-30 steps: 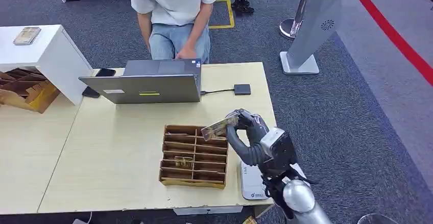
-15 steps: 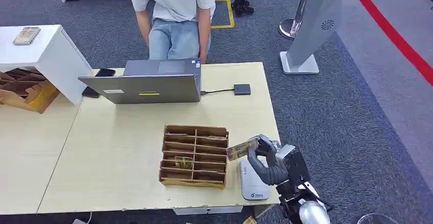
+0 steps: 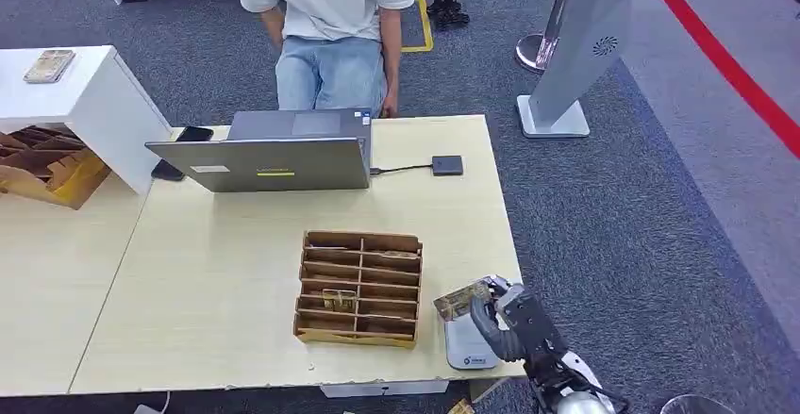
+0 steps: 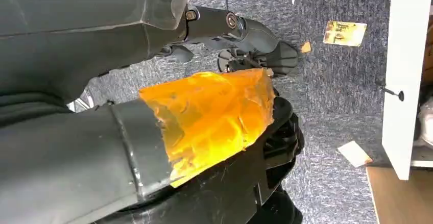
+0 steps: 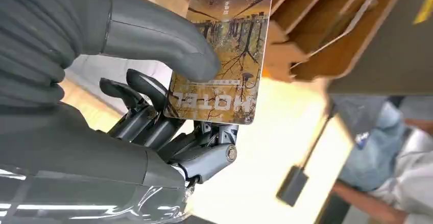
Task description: Pass the card to the sensor for recognition and then transmit it.
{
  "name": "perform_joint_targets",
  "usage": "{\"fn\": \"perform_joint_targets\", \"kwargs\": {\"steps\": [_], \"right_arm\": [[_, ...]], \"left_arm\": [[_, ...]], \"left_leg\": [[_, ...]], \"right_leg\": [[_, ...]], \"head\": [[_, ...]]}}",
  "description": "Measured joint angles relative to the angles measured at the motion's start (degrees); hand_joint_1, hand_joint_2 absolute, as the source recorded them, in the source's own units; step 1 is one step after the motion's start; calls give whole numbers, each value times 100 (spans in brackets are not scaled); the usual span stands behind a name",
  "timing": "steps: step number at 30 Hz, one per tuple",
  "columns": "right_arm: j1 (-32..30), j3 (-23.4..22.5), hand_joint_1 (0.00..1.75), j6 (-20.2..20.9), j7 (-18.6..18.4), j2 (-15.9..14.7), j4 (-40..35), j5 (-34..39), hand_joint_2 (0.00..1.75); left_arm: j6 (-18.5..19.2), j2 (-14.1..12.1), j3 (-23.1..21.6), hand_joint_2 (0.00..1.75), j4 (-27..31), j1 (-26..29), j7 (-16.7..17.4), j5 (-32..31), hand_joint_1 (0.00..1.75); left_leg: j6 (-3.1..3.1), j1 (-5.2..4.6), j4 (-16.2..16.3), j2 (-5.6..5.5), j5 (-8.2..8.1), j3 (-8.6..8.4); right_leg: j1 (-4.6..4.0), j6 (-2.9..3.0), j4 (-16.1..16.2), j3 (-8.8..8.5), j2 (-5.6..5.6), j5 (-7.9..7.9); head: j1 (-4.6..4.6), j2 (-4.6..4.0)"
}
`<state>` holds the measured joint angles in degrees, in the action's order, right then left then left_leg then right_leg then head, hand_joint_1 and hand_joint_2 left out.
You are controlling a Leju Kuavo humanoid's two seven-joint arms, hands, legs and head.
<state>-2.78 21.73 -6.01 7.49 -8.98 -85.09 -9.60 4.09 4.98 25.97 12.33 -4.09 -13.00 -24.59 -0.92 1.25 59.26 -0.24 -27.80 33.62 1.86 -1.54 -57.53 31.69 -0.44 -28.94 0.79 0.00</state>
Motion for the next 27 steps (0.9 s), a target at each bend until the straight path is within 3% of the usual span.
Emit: {"fn": "perform_joint_targets", "kwargs": {"steps": [11,27], "right_arm": [[260,135,175,-538,-594,-11,553,-1243,175],[385,116,175,-367,-1263,-11,920,-1980,175]], "left_arm": [[20,-11,0,0,0,0,13,0,0],[50,-28,0,0,0,-4,90,-61,0]], "left_leg": [[0,0,0,-1,0,0],[0,0,0,0,0,-4]], "right_leg": [[0,0,0,-1,-1,0],[0,0,0,-3,0,0]], "head": [[-2,0],[-2,0]]}}
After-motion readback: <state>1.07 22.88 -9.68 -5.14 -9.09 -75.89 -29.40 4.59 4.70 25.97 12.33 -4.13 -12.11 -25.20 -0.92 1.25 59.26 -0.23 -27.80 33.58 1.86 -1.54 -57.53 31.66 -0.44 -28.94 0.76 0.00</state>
